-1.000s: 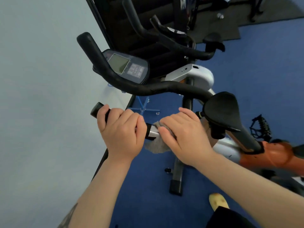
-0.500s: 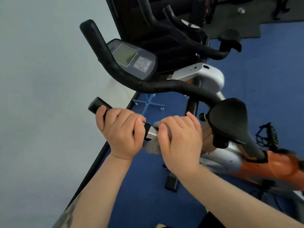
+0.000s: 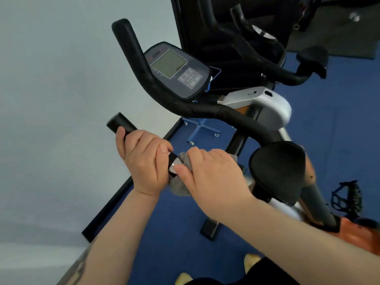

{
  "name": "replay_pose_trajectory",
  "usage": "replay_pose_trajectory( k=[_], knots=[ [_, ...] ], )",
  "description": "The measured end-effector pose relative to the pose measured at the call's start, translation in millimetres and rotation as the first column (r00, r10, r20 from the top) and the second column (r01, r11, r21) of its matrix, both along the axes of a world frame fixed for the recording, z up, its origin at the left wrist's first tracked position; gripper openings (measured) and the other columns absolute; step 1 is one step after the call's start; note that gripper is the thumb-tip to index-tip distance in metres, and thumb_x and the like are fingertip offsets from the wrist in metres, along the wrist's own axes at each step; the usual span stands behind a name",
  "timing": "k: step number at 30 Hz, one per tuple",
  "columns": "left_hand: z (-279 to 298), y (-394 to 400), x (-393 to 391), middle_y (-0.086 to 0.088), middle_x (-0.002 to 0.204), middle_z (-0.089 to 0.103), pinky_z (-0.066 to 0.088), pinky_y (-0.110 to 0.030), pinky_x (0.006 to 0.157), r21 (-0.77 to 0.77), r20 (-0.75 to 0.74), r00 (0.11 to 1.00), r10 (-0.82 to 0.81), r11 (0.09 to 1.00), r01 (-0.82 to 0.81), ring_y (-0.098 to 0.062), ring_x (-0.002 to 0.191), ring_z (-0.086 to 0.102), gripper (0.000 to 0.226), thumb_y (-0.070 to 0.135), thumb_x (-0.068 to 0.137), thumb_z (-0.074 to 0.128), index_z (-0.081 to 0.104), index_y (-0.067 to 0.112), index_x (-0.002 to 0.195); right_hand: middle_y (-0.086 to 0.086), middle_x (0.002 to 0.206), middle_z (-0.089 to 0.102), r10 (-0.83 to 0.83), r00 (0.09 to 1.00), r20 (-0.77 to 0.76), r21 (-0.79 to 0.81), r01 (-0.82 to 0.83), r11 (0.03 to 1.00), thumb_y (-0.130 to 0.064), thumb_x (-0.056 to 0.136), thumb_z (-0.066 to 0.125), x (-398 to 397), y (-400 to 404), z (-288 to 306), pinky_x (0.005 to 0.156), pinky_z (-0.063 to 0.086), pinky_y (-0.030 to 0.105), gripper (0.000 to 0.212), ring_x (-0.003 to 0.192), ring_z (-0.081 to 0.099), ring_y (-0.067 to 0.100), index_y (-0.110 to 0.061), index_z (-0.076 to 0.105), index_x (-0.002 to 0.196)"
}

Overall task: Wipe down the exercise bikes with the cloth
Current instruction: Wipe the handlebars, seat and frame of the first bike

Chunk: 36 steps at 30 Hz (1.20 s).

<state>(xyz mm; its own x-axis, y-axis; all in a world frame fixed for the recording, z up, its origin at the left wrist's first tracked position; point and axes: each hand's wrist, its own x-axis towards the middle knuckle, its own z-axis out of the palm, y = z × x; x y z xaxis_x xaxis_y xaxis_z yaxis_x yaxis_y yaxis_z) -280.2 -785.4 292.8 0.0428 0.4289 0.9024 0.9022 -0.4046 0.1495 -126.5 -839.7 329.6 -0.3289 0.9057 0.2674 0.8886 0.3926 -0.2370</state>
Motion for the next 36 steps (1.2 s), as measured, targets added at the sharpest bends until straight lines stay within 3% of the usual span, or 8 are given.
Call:
replay_pose_trajectory(
  k=[3, 8, 12, 17, 21, 25, 29, 36],
  knots=[
    [0.2, 0.2, -0.3, 0.002, 0.061, 0.056, 0.011, -0.036, 0.118, -0.002, 0.011, 1.0, 0.011, 1.0, -0.011, -0.021, 0.081, 0.051, 0.058, 0.026, 0.102, 0.025, 0.059, 0.014, 0.057, -0.004, 0.083, 0.034, 0.264, 0.955, 0.134, -0.147, -0.244, 0.958, -0.056, 0.099, 0.02, 13.2, 9.1, 10.0, 0.069, 0.024, 0.031, 0.042, 0.072, 0.038, 0.019, -0.02, 0.039, 0.109],
    [4.4, -10.4, 4.3, 0.001, 0.069, 0.058, 0.009, -0.039, 0.118, -0.099, 0.037, 0.999, 0.01, 0.995, -0.006, -0.022, 0.089, 0.052, 0.047, 0.018, 0.1, 0.031, 0.06, 0.012, 0.063, -0.006, 0.093, 0.051, 0.584, 0.805, 0.108, -0.62, -0.405, 0.673, -0.06, 0.093, 0.046, 57.7, 61.9, 41.1, 0.074, 0.04, 0.038, 0.043, 0.089, 0.052, 0.019, -0.023, 0.045, 0.115],
    [5.9, -27.8, 24.2, 0.003, 0.081, 0.063, 0.009, -0.043, 0.118, -0.201, 0.121, 0.991, 0.055, 0.979, -0.029, -0.024, 0.111, 0.053, 0.037, 0.015, 0.095, 0.041, 0.067, 0.012, 0.068, -0.007, 0.115, 0.057, 0.658, 0.746, 0.104, -0.659, -0.443, 0.607, -0.053, 0.092, 0.055, 78.8, 86.8, 49.1, 0.092, 0.043, 0.038, 0.041, 0.104, 0.054, 0.017, -0.029, 0.053, 0.124],
    [3.0, -39.1, 50.0, -0.004, 0.093, 0.066, 0.022, -0.062, 0.109, -0.265, 0.19, 0.978, 0.085, 0.964, -0.032, -0.029, 0.124, 0.045, 0.034, 0.013, 0.093, 0.044, 0.072, 0.01, 0.074, -0.009, 0.102, 0.058, 0.721, 0.69, 0.065, -0.674, -0.503, 0.542, -0.053, 0.096, 0.047, 69.9, 91.6, 36.1, 0.082, 0.041, 0.031, 0.034, 0.095, 0.055, 0.013, -0.026, 0.056, 0.116],
    [1.7, -39.7, 44.7, -0.005, 0.097, 0.065, 0.023, -0.065, 0.106, -0.281, 0.195, 0.979, 0.061, 0.96, -0.004, -0.029, 0.126, 0.044, 0.031, 0.011, 0.091, 0.044, 0.072, 0.009, 0.078, -0.014, 0.101, 0.06, 0.645, 0.763, -0.041, -0.578, -0.545, 0.608, -0.047, 0.096, 0.052, 85.9, 94.4, 33.3, 0.083, 0.041, 0.024, 0.031, 0.095, 0.055, 0.005, -0.028, 0.062, 0.117],
    [-1.9, -37.2, 44.2, -0.002, 0.097, 0.062, 0.021, -0.062, 0.111, -0.25, 0.215, 0.976, 0.045, 0.968, 0.011, -0.026, 0.125, 0.044, 0.03, 0.011, 0.09, 0.044, 0.071, 0.01, 0.076, -0.002, 0.089, 0.062, 0.593, 0.805, -0.033, -0.476, -0.534, 0.699, -0.048, 0.097, 0.048, 77.7, 84.0, 21.3, 0.082, 0.045, 0.036, 0.035, 0.084, 0.058, 0.013, -0.017, 0.065, 0.102],
    [1.9, -39.3, 43.2, 0.0, 0.09, 0.064, 0.018, -0.051, 0.115, -0.286, 0.171, 0.984, 0.051, 0.958, 0.0, -0.024, 0.12, 0.047, 0.03, 0.012, 0.089, 0.045, 0.071, 0.011, 0.074, -0.01, 0.077, 0.061, 0.468, 0.838, -0.28, -0.397, -0.545, 0.738, -0.041, 0.097, 0.052, 82.0, 78.0, 32.6, 0.071, 0.045, 0.025, 0.023, 0.074, 0.057, 0.003, -0.023, 0.063, 0.087],
    [42.3, -32.0, 34.8, 0.015, 0.075, 0.064, 0.009, -0.036, 0.12, -0.412, 0.136, 0.99, 0.022, 0.91, 0.036, -0.004, 0.088, 0.058, 0.026, 0.021, 0.089, 0.05, 0.066, 0.022, 0.069, -0.002, 0.07, 0.059, 0.058, 0.707, -0.705, -0.076, -0.157, 0.985, -0.041, 0.1, 0.049, 90.8, 79.2, 46.8, 0.053, 0.036, 0.01, 0.03, 0.056, 0.051, 0.002, -0.018, 0.062, 0.086]
  ],
)
